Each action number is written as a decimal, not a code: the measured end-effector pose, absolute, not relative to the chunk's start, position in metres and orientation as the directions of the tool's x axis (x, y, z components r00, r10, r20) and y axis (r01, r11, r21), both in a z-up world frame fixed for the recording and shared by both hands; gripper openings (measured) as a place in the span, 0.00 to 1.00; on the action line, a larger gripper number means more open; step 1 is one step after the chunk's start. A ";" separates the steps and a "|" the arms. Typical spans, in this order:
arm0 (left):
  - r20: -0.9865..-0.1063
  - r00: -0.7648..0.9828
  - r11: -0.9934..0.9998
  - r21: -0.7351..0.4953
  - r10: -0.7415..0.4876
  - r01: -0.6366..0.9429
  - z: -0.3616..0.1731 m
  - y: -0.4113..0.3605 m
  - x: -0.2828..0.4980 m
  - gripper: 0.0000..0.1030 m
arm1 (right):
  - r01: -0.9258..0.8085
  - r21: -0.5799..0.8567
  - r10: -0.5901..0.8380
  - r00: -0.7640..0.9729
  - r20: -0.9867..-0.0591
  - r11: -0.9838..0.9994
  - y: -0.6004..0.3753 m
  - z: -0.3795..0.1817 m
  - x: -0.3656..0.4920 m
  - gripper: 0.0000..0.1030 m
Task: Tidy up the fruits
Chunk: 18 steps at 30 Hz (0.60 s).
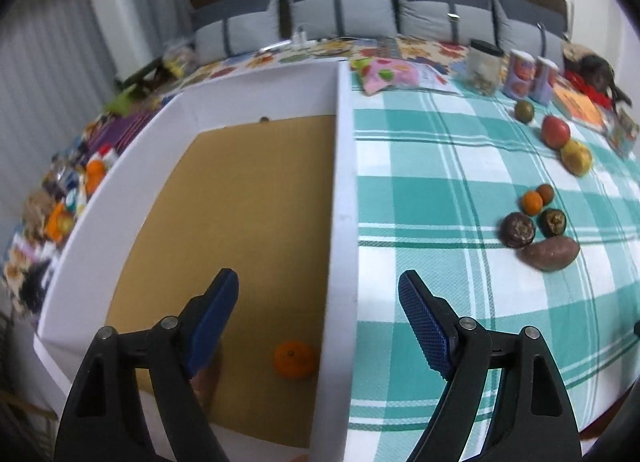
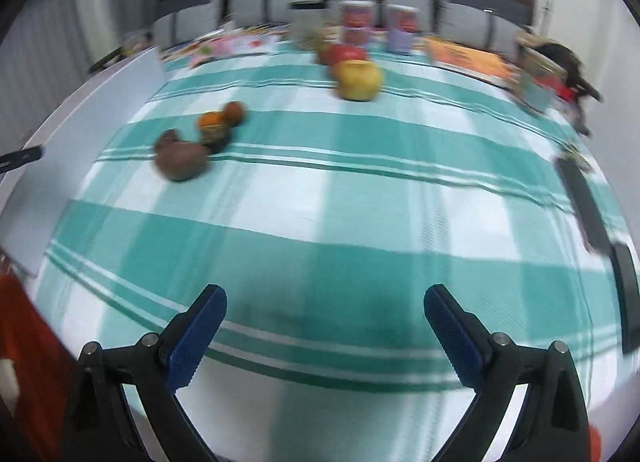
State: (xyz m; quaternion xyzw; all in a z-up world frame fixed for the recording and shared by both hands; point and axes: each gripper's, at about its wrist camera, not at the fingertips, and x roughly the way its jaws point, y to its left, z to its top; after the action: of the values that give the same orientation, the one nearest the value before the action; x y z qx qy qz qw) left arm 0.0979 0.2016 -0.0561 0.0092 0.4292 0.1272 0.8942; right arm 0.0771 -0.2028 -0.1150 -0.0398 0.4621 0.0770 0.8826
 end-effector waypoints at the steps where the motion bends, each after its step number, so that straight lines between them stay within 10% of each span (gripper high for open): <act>1: -0.764 0.600 0.967 0.122 0.235 -0.224 -0.056 0.200 0.098 0.81 | -0.150 0.003 0.089 0.573 -0.815 0.989 -0.211 -0.117 0.077 0.96; 10: -0.527 0.818 0.972 0.090 0.232 -0.217 -0.003 0.120 0.040 0.91 | -0.061 -0.019 0.027 0.669 -0.743 0.998 -0.243 -0.118 0.065 1.00; 18: -0.705 0.703 0.987 -0.160 -0.093 -0.030 -0.100 0.042 0.047 0.91 | -0.121 -0.026 0.061 0.660 -0.749 0.992 -0.228 -0.130 0.058 1.00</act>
State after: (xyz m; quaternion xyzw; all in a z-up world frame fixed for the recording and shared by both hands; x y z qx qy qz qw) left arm 0.0472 0.0422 -0.1004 -0.0797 0.3848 -0.0173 0.9194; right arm 0.0582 -0.2277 -0.1297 -0.0368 0.4092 0.0499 0.9103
